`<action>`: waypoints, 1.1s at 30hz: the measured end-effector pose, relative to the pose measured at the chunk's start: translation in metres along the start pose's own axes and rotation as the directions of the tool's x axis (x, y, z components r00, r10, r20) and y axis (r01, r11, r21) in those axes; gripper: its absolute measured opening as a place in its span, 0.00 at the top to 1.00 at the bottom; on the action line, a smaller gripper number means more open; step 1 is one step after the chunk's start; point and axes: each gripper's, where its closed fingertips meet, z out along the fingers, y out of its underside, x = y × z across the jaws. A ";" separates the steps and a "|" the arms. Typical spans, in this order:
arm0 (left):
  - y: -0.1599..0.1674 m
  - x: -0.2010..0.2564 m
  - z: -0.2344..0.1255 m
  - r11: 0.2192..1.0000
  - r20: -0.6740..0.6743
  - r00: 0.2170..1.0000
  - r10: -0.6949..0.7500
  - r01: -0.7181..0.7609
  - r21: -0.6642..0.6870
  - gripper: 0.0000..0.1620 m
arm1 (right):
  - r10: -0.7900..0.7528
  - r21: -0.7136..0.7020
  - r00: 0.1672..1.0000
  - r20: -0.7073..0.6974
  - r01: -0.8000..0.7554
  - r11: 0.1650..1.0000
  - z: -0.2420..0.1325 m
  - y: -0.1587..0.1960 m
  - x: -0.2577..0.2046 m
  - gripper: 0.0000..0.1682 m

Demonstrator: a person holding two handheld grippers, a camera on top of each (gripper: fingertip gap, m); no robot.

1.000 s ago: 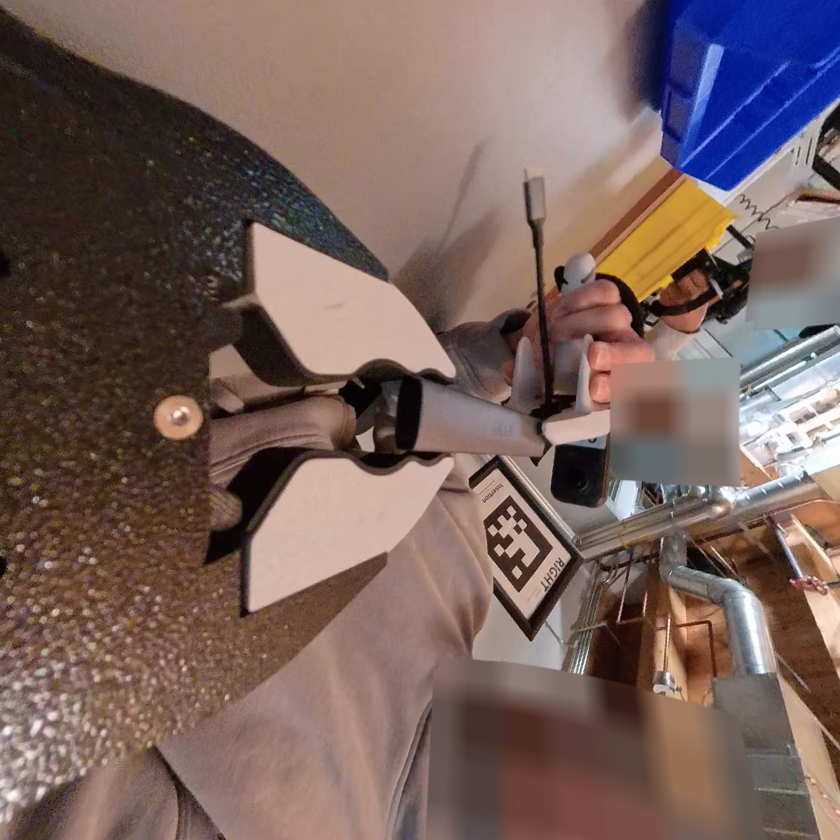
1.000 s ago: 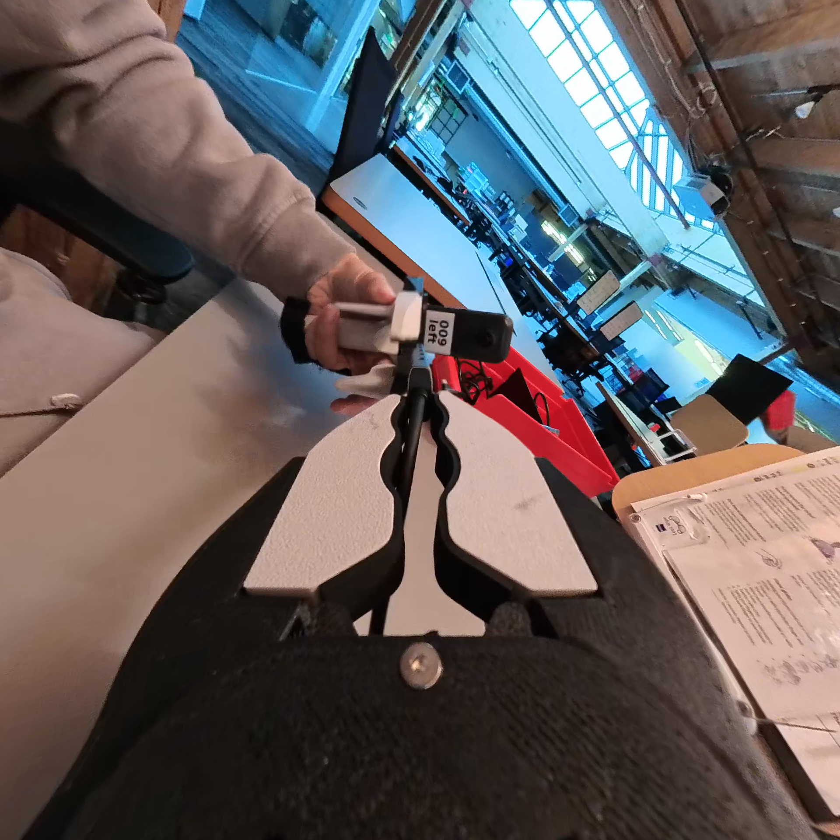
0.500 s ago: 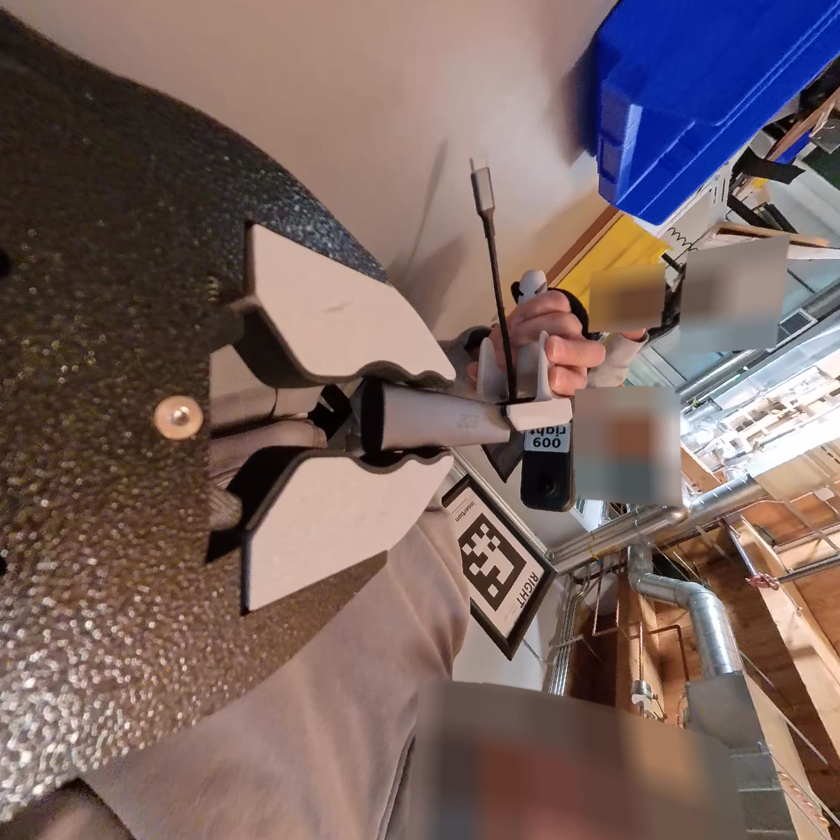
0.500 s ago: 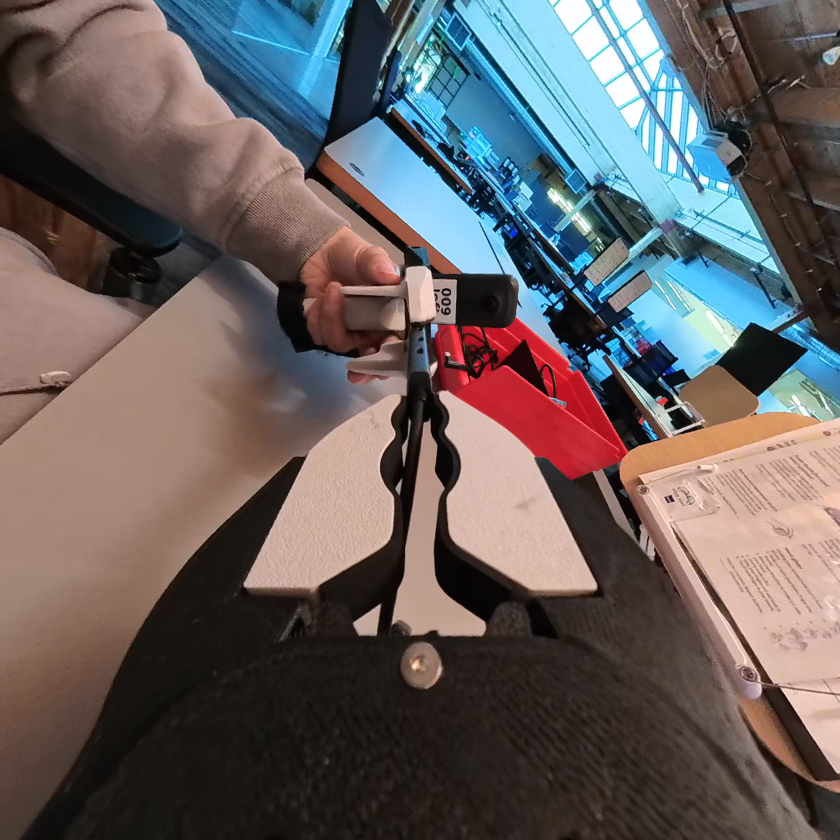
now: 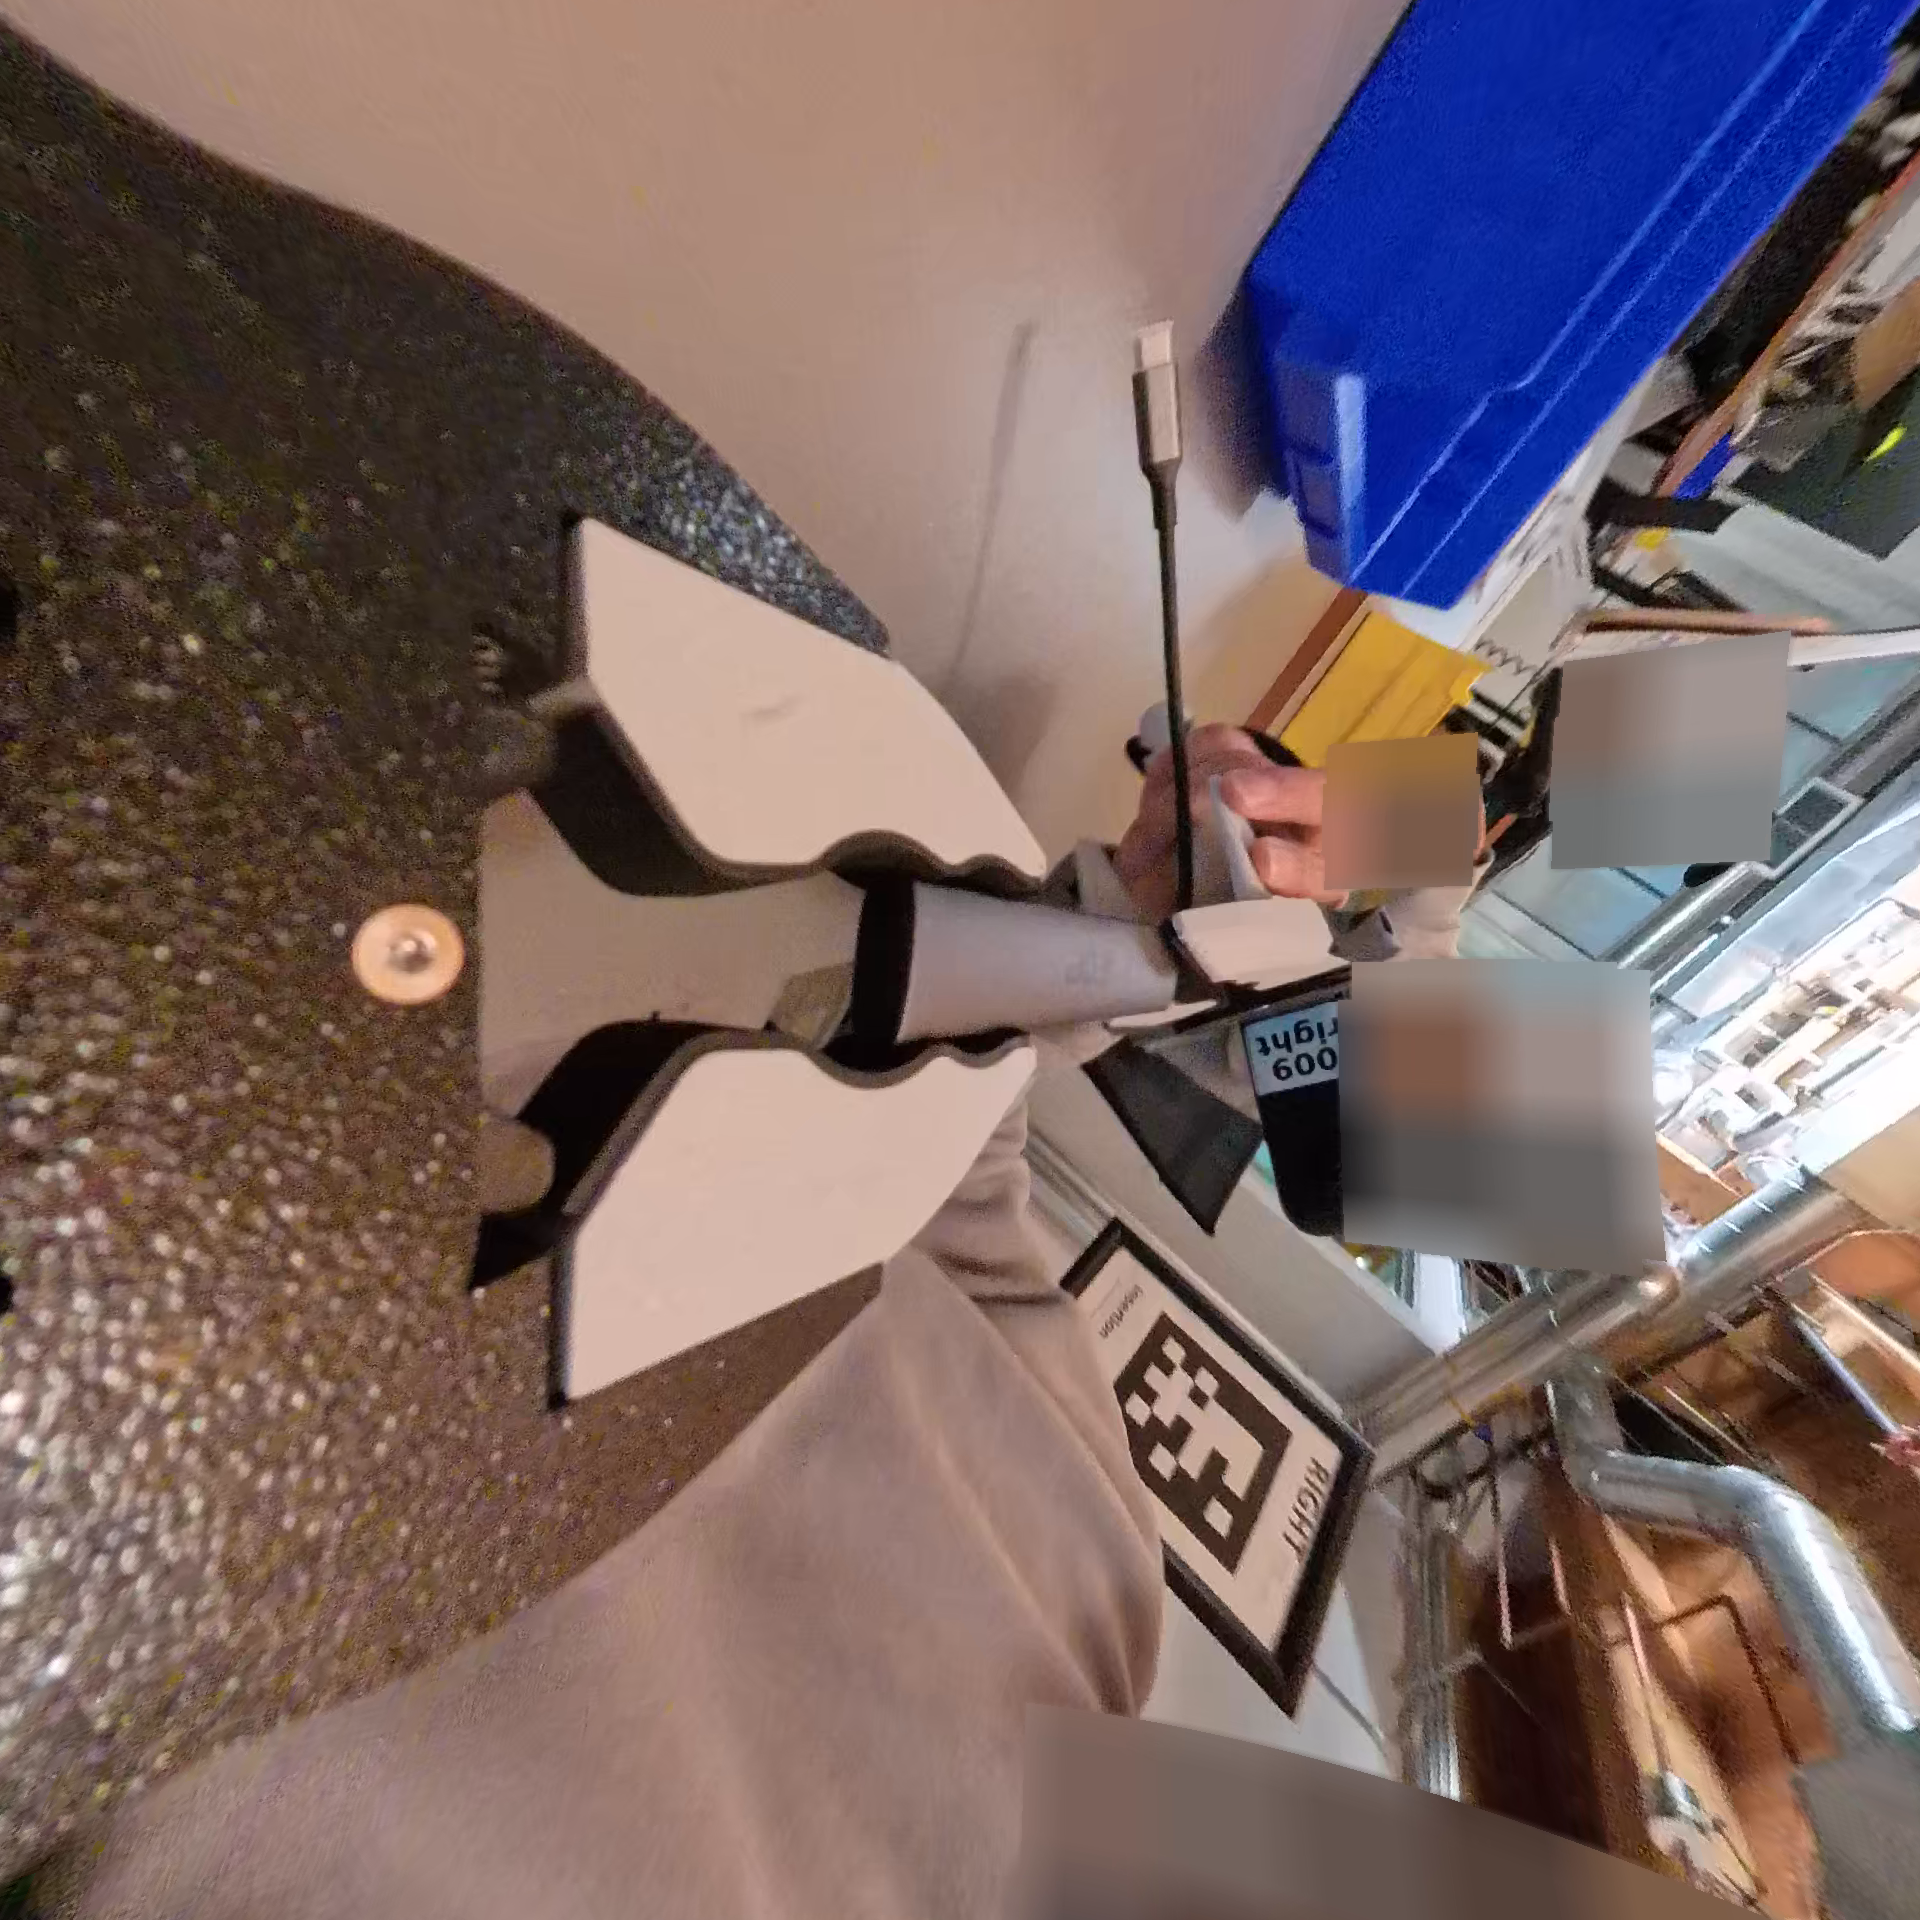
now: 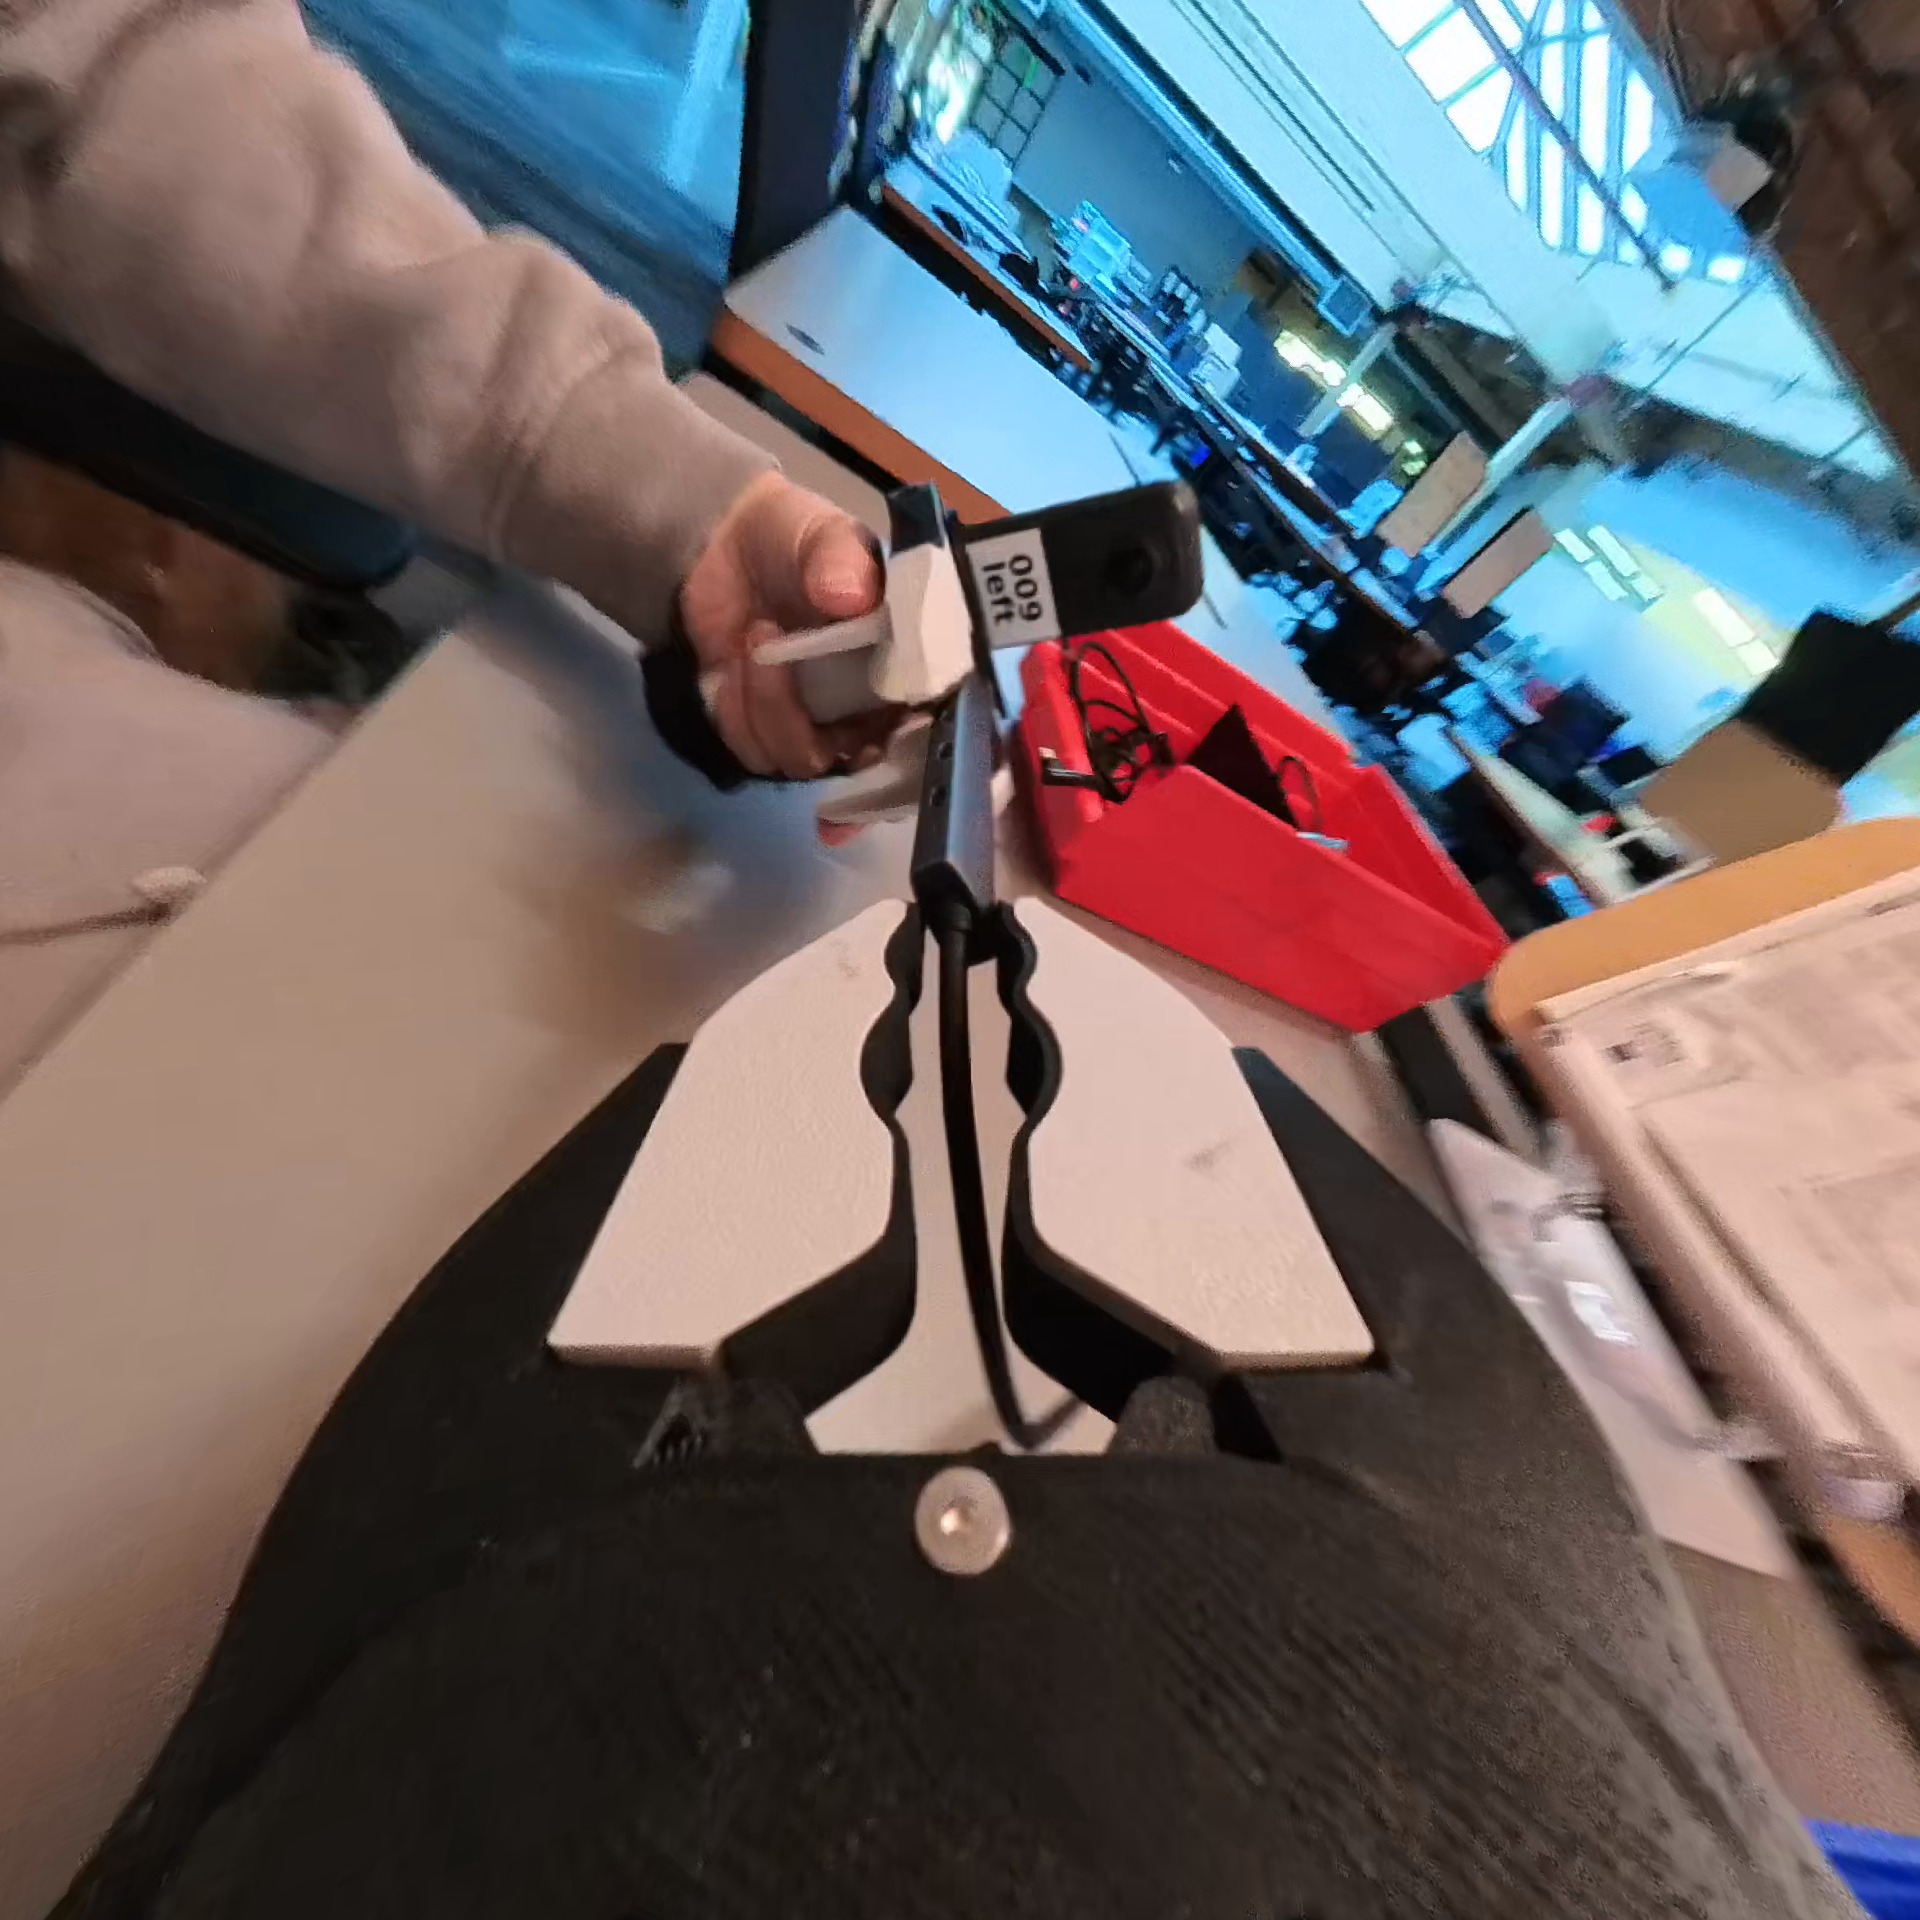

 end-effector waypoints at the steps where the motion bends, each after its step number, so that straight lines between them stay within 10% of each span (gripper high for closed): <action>1: -0.002 -0.001 0.000 0.998 0.029 0.997 0.069 -0.069 0.004 0.85 | 0.080 0.030 0.997 0.021 -0.081 0.996 0.000 -0.001 -0.001 0.88; 6: -0.016 0.007 -0.001 0.878 0.127 0.869 0.477 -0.476 -0.044 0.85 | 0.473 0.142 0.881 -0.012 -0.467 0.873 0.001 -0.008 0.024 0.65; 12: -0.017 0.003 0.005 0.747 0.163 0.729 0.665 -0.650 -0.139 0.85 | 0.425 0.116 0.904 -0.041 -0.418 0.901 0.009 -0.013 0.016 0.67; 33: -0.009 0.000 0.030 0.743 0.028 0.742 0.669 -0.667 -0.055 0.85 | 0.583 0.134 0.812 0.013 -0.579 0.804 -0.006 0.000 0.003 0.86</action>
